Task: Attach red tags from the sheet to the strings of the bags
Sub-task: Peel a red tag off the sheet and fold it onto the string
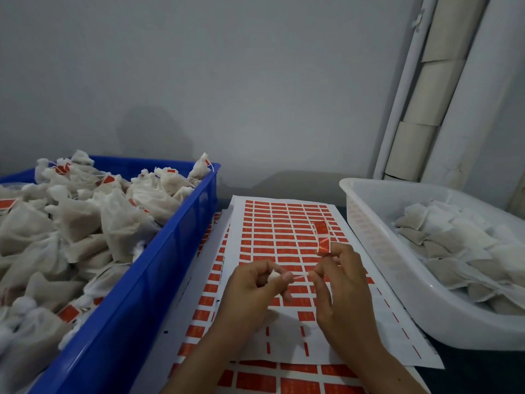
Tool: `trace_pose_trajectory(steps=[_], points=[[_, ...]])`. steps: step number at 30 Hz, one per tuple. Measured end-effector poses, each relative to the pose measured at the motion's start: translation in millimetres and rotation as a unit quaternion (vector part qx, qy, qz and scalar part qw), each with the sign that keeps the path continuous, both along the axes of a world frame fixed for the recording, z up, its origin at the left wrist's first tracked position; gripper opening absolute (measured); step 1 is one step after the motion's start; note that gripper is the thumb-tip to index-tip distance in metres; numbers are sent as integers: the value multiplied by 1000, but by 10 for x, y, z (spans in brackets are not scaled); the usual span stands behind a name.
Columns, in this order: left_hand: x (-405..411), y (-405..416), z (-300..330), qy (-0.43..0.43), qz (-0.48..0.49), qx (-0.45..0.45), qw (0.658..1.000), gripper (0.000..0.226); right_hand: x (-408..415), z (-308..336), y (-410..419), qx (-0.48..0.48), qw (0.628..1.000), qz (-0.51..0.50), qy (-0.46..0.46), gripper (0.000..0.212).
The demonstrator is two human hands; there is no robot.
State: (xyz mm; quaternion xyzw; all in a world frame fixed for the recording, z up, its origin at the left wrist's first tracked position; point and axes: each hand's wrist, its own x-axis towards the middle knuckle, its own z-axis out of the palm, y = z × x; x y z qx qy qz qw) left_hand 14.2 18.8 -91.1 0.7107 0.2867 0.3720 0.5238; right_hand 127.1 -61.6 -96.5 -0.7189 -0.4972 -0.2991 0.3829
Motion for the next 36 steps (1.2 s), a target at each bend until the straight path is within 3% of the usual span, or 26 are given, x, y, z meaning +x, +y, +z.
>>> trace_pose_trajectory(steps=[5, 14, 20, 27, 36], points=[[-8, 13, -6, -18, 30, -18, 999, 10, -22, -5, 19, -6, 1000, -4, -9, 21], [-20, 40, -1, 61, 4, -14, 998, 16, 40, -26, -17, -62, 965, 126, 221, 15], [-16, 19, -2, 40, 15, -59, 997, 14, -14, 134, -119, 134, 896, 179, 384, 18], [1, -38, 23, 19, 11, -61, 998, 11, -189, 48, -14, 84, 837, 227, 491, 12], [8, -41, 13, 23, 25, -66, 997, 10, -159, -26, 3, 70, 825, 205, 522, 8]])
